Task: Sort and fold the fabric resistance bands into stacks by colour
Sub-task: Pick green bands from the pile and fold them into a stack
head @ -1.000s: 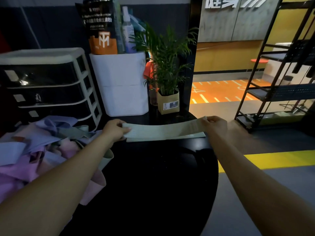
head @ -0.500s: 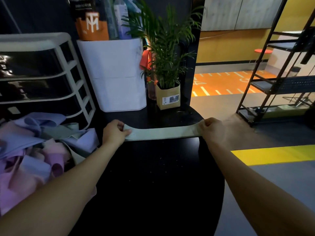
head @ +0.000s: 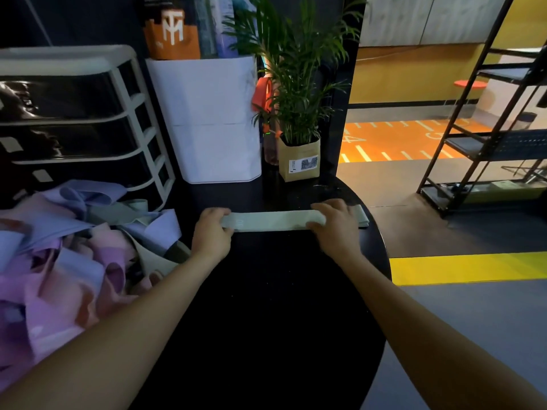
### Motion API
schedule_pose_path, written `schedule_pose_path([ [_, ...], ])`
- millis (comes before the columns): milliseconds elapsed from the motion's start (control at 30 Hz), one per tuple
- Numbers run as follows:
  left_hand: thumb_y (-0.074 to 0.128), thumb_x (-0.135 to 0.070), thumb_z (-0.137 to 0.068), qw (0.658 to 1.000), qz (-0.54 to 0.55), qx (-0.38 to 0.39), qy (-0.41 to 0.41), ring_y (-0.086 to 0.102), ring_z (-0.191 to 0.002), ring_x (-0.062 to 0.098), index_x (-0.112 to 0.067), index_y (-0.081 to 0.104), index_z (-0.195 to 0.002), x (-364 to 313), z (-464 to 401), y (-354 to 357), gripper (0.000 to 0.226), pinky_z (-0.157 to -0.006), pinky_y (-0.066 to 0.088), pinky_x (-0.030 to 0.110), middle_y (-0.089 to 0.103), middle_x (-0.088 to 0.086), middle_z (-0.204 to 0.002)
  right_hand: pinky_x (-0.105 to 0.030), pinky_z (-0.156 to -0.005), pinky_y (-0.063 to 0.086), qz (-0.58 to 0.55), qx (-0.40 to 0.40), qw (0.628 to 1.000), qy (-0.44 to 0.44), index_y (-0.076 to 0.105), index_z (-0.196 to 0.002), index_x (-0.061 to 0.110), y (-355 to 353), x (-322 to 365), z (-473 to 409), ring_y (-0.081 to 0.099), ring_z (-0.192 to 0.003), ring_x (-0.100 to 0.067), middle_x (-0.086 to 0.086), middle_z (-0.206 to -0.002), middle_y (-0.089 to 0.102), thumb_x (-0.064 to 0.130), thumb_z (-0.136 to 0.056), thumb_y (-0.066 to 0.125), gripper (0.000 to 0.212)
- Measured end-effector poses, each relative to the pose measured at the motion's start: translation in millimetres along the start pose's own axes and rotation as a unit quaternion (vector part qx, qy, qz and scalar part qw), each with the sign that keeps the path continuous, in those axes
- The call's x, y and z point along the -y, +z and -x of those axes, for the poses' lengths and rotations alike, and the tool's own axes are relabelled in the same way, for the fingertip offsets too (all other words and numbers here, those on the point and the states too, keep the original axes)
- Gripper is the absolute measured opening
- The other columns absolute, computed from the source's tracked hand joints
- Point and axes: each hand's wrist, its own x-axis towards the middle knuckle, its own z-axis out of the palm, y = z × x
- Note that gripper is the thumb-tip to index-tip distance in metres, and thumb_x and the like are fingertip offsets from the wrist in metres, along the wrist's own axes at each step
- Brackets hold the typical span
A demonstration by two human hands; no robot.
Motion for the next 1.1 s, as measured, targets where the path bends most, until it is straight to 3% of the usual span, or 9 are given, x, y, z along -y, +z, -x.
schedule_pose_path([
  [200,0.051,0.007,-0.089,1.0,-0.014,-0.006,0.006,0.049,-0.118,0.027,0.003,0.057,-0.121,4.4,6.1,6.4,0.033,-0.092,0.024,0.009,0.048,0.015,-0.132,-0.038,-0.101,0.031,0.056,0.007,0.997,-0.048,0.061,-0.119,0.022,11.0,0.5,10.7,0.038,-0.125,-0.023,-0.001,-0.133,0.049,0.03,-0.096,0.047,0.028],
  [367,0.049,0.005,-0.09,0.999,0.007,-0.031,-0.026,0.051,-0.104,0.02,0.003,0.059,-0.111,5.0,6.7,10.6,0.023,-0.081,0.027,0.007,0.049,0.014,-0.126,-0.035,-0.098,0.031,0.044,-0.011,0.998,-0.052,0.066,-0.112,0.02,11.2,0.7,12.3,0.041,-0.117,-0.021,-0.001,-0.122,0.052,0.027,-0.097,0.047,0.025],
  [633,0.05,0.001,-0.088,0.999,-0.032,0.01,0.011,0.05,-0.112,0.027,-0.004,0.055,-0.118,-11.4,12.0,-10.4,0.03,-0.095,0.036,0.027,0.046,0.013,-0.129,-0.039,-0.103,0.031,0.045,0.008,0.998,-0.053,0.061,-0.12,0.017,5.7,11.2,17.5,0.04,-0.122,-0.023,-0.004,-0.127,0.05,0.024,-0.096,0.05,0.027],
  [800,0.054,-0.005,-0.088,0.995,-0.069,0.012,0.066,0.05,-0.114,0.022,-0.014,0.057,-0.118,-20.5,21.7,-51.0,0.031,-0.094,0.041,0.032,0.05,0.004,-0.126,-0.038,-0.102,0.032,0.022,0.027,0.997,-0.076,0.056,-0.126,0.018,16.5,57.3,27.6,0.039,-0.123,-0.021,-0.002,-0.13,0.046,0.023,-0.093,0.055,0.034],
  [1100,0.055,-0.01,-0.083,0.986,-0.15,-0.044,0.053,0.053,-0.109,0.026,-0.018,0.061,-0.111,18.4,58.8,-134.3,0.029,-0.088,0.042,0.036,0.054,0.004,-0.118,-0.033,-0.09,0.045,-0.09,0.085,0.978,-0.165,0.068,-0.108,0.009,47.2,150.4,56.9,0.057,-0.1,-0.029,-0.014,-0.105,0.061,0.02,-0.085,0.066,0.026],
])
